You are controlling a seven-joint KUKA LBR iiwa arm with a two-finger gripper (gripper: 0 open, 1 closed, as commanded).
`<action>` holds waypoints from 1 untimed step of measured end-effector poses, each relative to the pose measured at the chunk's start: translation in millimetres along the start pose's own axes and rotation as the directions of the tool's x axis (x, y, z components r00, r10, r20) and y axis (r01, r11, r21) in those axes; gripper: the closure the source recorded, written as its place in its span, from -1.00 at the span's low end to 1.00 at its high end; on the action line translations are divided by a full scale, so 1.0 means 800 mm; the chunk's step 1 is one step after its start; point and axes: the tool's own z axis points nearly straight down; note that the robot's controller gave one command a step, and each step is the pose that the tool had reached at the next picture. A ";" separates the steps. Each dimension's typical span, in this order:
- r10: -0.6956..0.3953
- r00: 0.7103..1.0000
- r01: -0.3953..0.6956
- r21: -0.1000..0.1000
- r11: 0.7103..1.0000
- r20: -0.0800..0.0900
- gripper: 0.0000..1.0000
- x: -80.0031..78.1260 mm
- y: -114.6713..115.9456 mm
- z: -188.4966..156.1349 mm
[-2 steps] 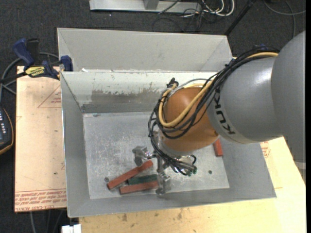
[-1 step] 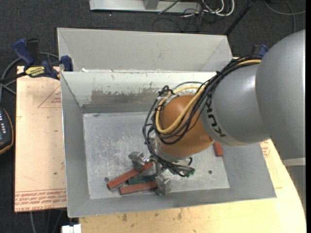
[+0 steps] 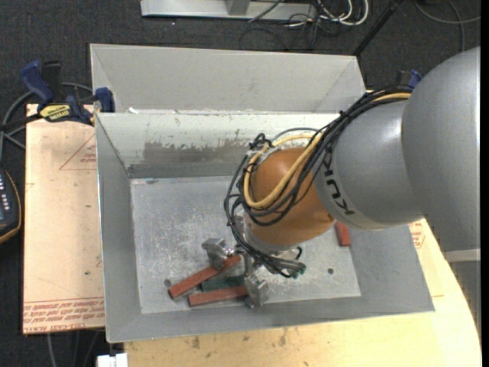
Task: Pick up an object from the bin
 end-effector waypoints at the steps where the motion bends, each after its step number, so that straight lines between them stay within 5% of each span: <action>1: 0.003 1.000 -0.003 0.001 1.000 0.006 1.00 -0.003 -0.001 -0.003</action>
Offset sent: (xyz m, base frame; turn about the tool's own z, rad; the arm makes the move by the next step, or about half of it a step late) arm 0.0000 0.0000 0.0000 0.0000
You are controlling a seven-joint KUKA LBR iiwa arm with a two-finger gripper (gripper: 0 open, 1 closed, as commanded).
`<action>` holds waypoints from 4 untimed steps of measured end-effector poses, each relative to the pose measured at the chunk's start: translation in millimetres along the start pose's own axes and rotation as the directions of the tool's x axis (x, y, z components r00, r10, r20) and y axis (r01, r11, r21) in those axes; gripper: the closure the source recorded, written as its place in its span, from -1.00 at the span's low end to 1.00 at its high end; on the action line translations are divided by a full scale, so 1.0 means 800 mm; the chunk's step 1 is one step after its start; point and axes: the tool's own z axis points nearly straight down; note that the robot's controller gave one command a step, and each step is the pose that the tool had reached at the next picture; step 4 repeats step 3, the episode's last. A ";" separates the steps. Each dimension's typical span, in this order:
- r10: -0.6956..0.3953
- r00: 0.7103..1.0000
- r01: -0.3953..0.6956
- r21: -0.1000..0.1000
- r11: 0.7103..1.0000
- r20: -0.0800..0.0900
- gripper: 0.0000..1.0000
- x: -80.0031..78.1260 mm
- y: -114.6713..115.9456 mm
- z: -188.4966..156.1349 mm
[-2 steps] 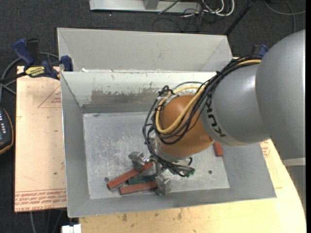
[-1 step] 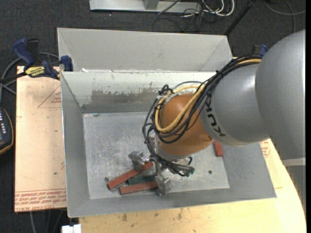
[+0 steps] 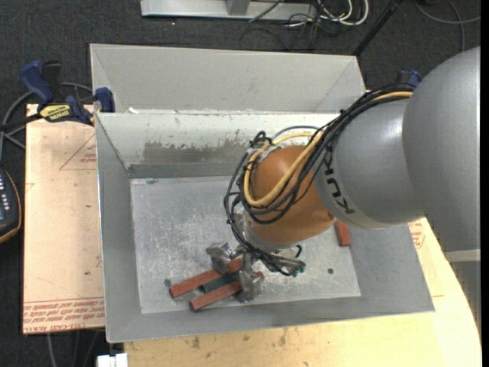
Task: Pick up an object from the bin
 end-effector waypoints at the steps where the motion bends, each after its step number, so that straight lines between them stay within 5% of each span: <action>1: 0.002 1.000 -0.002 -0.002 1.000 -0.008 1.00 -0.002 0.000 -0.028; 2: 0.004 1.000 -0.004 -0.001 1.000 -0.008 1.00 -0.005 0.000 -0.080; 4: 0.007 1.000 -0.007 -0.002 1.000 -0.010 1.00 -0.006 0.000 -0.092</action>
Offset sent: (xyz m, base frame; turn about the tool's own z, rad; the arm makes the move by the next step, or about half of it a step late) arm 0.0001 0.0000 0.0213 0.0000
